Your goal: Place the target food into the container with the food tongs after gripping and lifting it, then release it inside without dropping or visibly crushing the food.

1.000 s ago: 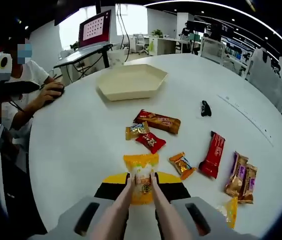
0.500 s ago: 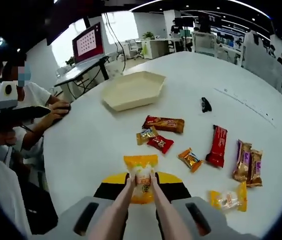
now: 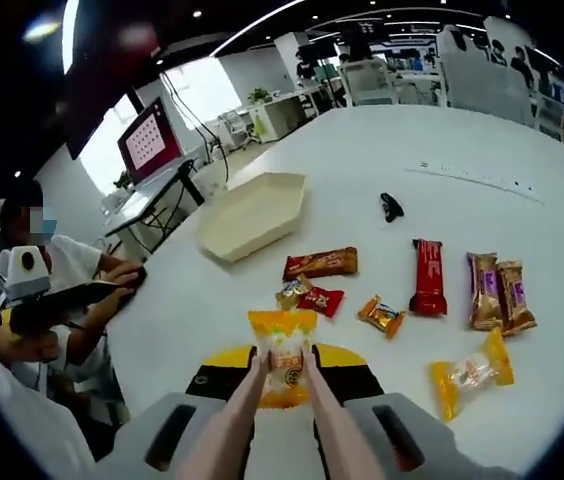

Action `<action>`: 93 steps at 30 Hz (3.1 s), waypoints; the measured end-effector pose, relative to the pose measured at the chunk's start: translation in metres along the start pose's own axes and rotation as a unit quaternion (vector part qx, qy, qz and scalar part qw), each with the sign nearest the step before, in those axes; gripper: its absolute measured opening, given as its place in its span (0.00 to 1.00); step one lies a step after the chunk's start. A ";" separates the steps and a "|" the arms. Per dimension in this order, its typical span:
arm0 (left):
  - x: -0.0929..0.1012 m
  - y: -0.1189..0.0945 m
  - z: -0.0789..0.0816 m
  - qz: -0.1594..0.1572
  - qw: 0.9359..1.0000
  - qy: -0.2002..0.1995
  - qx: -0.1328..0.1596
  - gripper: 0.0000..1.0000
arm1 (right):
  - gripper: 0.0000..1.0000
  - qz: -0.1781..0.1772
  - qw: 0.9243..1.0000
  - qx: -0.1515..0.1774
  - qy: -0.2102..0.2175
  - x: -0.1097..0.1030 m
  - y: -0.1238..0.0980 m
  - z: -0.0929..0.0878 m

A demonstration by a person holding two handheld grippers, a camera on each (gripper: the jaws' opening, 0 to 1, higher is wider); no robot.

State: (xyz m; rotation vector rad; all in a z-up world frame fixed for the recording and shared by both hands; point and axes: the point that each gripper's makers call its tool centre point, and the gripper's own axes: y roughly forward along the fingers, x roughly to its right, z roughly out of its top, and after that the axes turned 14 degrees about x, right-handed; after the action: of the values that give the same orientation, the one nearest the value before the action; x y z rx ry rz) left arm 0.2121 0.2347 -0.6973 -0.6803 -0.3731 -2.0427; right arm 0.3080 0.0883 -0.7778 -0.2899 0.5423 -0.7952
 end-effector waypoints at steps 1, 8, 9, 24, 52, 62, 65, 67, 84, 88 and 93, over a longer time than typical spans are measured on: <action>-0.001 0.002 0.001 -0.002 1.000 0.000 -0.001 0.97 | 0.21 -0.001 1.000 0.001 0.001 0.000 -0.001 0.001; 0.001 0.018 0.012 -0.022 1.000 0.008 0.009 0.99 | 0.21 -0.015 1.000 0.017 -0.004 0.000 -0.008 0.010; 0.002 0.019 0.013 -0.023 1.000 0.007 0.009 0.99 | 0.21 -0.018 1.000 0.021 -0.003 -0.001 -0.011 0.012; 0.012 0.043 0.038 -0.068 0.989 -0.051 0.120 0.99 | 0.21 -0.050 0.997 0.042 0.029 -0.001 -0.016 0.012; -0.004 0.029 0.020 -0.049 0.998 0.017 0.031 0.96 | 0.21 -0.066 0.995 0.058 0.049 0.001 -0.017 0.016; -0.007 0.027 0.017 -0.044 0.999 0.020 0.021 0.94 | 0.21 -0.066 0.995 0.062 0.051 -0.001 -0.016 0.017; -0.008 0.027 0.017 -0.043 0.999 0.019 0.021 0.93 | 0.21 -0.063 0.995 0.063 0.049 -0.003 -0.015 0.018; -0.008 0.026 0.017 -0.041 0.999 0.017 0.022 0.93 | 0.21 -0.062 0.995 0.063 0.048 -0.004 -0.014 0.020; -0.011 0.012 0.022 -0.030 0.999 0.018 0.023 0.93 | 0.21 -0.008 0.997 0.072 0.027 -0.045 0.022 0.045; -0.013 0.010 0.022 -0.024 0.999 0.019 0.019 0.93 | 0.21 0.005 0.997 0.075 0.022 -0.053 0.030 0.052; -0.015 0.007 0.025 -0.019 0.999 0.022 0.022 0.93 | 0.21 0.018 0.997 0.076 0.016 -0.062 0.041 0.062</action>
State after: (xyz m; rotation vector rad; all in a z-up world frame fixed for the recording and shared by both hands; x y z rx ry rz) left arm 0.2323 0.2539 -0.6866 -0.6057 -0.4069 -2.0756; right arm 0.3316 0.1649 -0.7235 -0.1280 0.5121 -0.8031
